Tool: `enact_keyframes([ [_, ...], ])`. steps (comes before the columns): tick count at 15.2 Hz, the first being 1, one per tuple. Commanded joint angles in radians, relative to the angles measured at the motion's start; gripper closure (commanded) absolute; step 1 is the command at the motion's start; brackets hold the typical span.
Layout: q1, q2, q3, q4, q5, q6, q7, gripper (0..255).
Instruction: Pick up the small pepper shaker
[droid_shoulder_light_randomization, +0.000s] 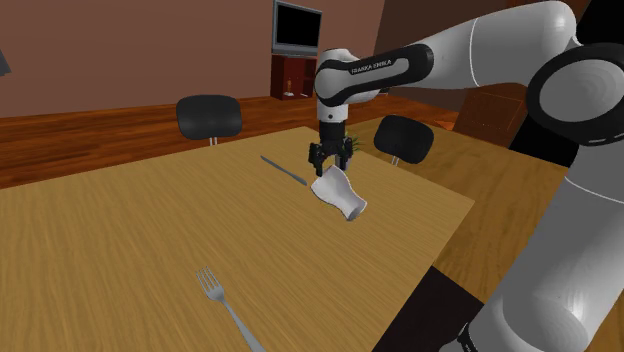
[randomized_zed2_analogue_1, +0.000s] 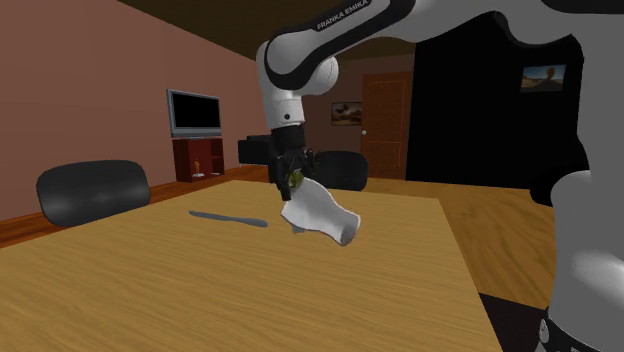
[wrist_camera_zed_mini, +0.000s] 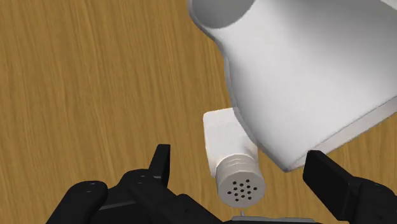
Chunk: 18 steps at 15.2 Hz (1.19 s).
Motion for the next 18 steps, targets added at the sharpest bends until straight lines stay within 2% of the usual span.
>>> enact_keyframes([
  [1,0.001,0.029,0.001,0.003,0.001,0.015,0.000,0],
  [8,0.001,0.050,0.000,-0.046,0.001,0.085,0.001,0],
  [9,0.001,0.051,0.001,-0.046,0.001,0.086,0.002,255],
  [18,-0.002,0.050,0.003,-0.046,0.000,0.085,0.001,255],
])
